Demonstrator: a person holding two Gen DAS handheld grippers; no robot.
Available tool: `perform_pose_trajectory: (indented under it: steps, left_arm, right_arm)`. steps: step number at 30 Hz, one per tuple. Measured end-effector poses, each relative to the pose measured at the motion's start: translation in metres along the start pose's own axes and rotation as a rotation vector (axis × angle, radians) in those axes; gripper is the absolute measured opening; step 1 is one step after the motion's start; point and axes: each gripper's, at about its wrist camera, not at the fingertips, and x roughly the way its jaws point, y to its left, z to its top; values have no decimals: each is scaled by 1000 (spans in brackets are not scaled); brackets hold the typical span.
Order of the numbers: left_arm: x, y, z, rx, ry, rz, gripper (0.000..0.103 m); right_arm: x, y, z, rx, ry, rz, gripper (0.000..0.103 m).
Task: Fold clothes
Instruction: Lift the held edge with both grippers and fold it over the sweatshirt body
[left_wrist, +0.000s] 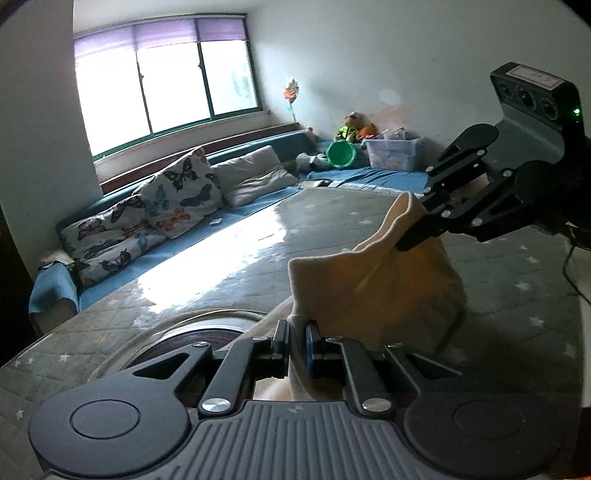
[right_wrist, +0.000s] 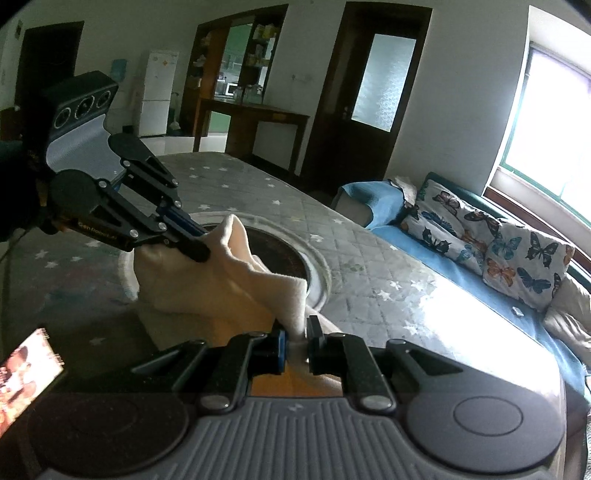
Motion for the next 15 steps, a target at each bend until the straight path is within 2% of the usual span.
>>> perform_pose_trajectory:
  steps: [15]
  left_arm:
    - [62, 38, -15, -110, 92, 11, 9]
  right_arm:
    - [71, -32, -14, 73, 96, -14, 10]
